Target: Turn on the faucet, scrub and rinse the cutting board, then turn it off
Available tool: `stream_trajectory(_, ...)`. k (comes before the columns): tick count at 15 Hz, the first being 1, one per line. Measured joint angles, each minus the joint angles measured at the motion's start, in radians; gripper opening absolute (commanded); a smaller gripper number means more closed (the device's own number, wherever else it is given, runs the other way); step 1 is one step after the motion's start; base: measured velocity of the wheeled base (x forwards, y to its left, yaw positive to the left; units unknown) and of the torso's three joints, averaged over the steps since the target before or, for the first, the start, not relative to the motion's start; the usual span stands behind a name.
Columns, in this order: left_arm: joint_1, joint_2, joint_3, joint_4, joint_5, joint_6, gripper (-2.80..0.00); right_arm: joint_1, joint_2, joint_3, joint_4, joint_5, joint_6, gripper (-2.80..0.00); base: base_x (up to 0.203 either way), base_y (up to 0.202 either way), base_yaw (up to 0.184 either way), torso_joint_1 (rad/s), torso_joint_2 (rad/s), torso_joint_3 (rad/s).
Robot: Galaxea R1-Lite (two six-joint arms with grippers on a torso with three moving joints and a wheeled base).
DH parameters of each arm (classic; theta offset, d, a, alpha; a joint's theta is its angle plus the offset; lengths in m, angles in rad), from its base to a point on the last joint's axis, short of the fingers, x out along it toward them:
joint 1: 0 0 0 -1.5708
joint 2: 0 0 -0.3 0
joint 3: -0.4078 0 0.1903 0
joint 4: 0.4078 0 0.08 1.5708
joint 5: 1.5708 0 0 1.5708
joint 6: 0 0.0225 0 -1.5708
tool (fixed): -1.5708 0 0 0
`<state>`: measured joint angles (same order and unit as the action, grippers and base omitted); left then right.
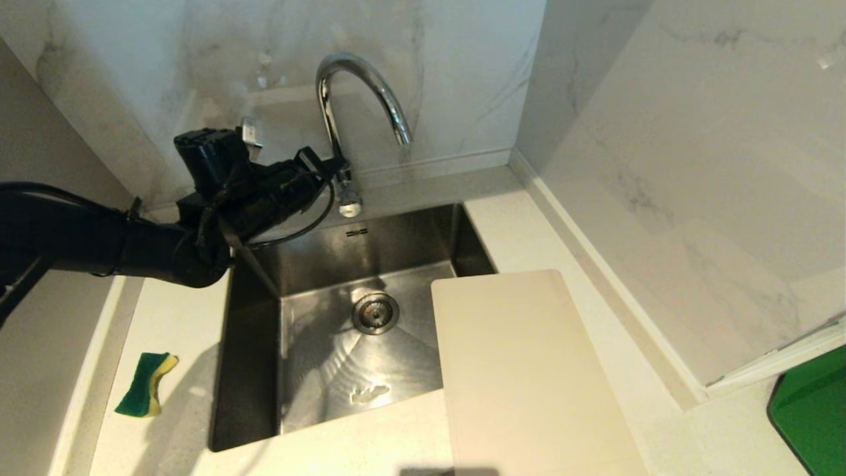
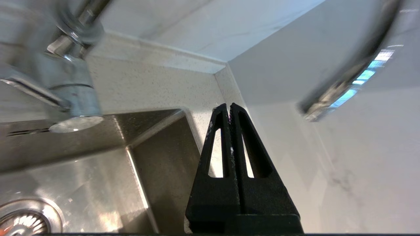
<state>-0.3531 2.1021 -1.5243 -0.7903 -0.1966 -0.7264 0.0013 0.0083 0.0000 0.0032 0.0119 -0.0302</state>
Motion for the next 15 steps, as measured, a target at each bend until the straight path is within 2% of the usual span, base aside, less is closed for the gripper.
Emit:
stream_trajectory(2, 0.010, -0.072, 0.078, 0.002, -0.002, 0.016, -2.80, 0.000, -0.005, 0.000, -0.001, 0.000, 0.001, -2.80, 0.000, 0.000, 0.000, 0.000, 0.00, 0.000)
stream_trajectory(3, 0.030, -0.103, 0.116, 0.006, -0.002, 0.044, -2.80, 0.000, -0.006, 0.000, -0.001, 0.000, 0.002, -2.80, 0.000, 0.000, 0.000, 0.000, 0.00, 0.000)
stream_trajectory(7, 0.183, -0.162, 0.213, 0.011, -0.004, 0.237, -2.80, 0.000, -0.007, 0.000, 0.003, -0.002, 0.007, -2.80, 0.000, 0.000, 0.000, 0.000, 0.00, 0.000)
stream_trajectory(10, 0.315, -0.178, 0.235, 0.028, 0.010, 0.405, -2.80, 0.000, -0.007, 0.000, 0.001, -0.003, 0.006, -2.80, 0.000, 0.000, 0.000, 0.000, 0.00, 0.000)
stream_trajectory(11, 0.341, -0.189, 0.235, 0.033, 0.017, 0.433, -2.80, 0.000, -0.007, 0.000, 0.002, -0.003, 0.007, -2.80, 0.000, 0.000, 0.000, 0.000, 0.00, 0.000)
stream_trajectory(15, 0.386, -0.285, 0.223, 0.176, 0.049, 0.444, -2.80, 0.000, -0.007, 0.000, 0.001, -0.003, 0.007, -2.80, 0.000, 0.000, 0.000, 0.000, 0.00, 0.000)
